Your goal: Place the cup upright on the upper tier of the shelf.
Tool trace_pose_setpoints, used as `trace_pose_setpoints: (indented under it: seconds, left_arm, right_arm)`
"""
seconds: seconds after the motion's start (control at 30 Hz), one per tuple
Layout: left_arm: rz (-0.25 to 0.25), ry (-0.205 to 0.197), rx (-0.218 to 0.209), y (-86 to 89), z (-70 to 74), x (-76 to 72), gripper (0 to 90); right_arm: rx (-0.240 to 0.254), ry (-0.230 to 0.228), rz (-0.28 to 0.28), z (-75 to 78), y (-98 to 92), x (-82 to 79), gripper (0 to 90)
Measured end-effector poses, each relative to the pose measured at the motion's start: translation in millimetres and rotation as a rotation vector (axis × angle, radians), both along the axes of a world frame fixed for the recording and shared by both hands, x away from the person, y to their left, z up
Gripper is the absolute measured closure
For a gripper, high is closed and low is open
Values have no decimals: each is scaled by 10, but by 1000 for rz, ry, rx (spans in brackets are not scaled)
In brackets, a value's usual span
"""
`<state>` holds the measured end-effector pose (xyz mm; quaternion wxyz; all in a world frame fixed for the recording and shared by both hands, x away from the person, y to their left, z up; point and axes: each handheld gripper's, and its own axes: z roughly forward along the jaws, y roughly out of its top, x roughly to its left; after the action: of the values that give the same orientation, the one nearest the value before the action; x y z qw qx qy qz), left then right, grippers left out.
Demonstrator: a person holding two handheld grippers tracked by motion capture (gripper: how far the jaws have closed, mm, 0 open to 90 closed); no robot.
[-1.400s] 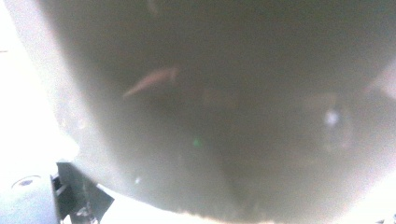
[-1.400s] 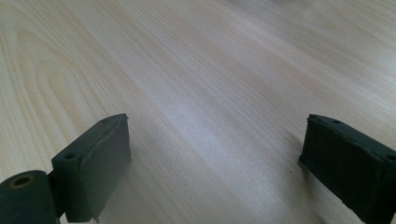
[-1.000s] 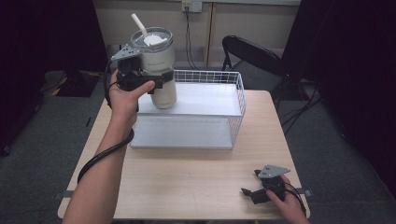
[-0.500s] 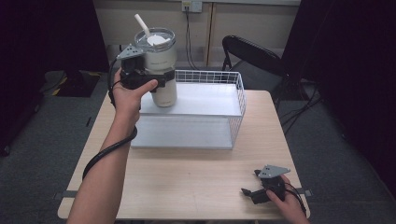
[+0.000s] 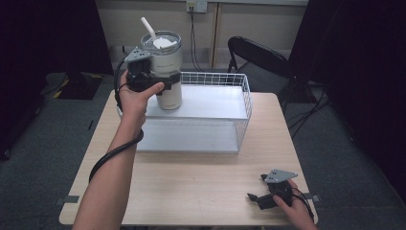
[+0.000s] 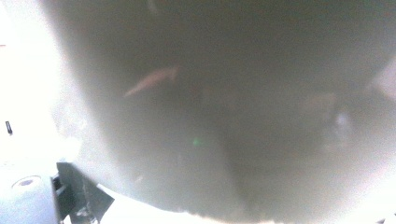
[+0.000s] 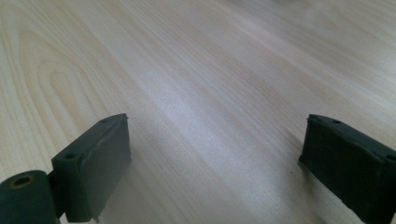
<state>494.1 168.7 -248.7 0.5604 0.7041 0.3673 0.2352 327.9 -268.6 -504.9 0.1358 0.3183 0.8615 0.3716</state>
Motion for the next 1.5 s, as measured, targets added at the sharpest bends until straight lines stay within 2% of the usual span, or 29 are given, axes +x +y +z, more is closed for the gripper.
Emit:
trace_pose_setpoints:
  seconds: [0.2, 0.6, 0.77, 1.0, 1.07, 1.27, 1.37, 1.5]
  left_arm:
    - [-6, -16, 11, -27, -4, 26, 93]
    - [8, -12, 19, -36, -74, 60, 92]
    - [-6, -22, 41, -48, -69, 65, 92]
    - [-6, -29, 25, -20, -97, 41, 91]
    - [-7, -40, 31, -28, -107, 25, 91]
    - [-5, -40, 33, -25, -112, 23, 90]
    - [-8, -40, 52, -24, -125, 17, 91]
    - [-3, -38, 46, -13, -135, 0, 92]
  right_arm:
    - [1, 0, 0, 0, 0, 0, 76]
    - [1, 1, 0, 0, 0, 0, 76]
    - [0, 0, 2, 0, 1, -1, 76]
    - [-1, 0, 2, 0, 1, -1, 76]
    - [0, 0, 2, 0, 2, -1, 76]
    - [0, -1, 3, 0, 2, -2, 76]
    - [0, -1, 4, -1, 2, -2, 77]
    - [-1, -1, 5, -1, 2, -2, 77]
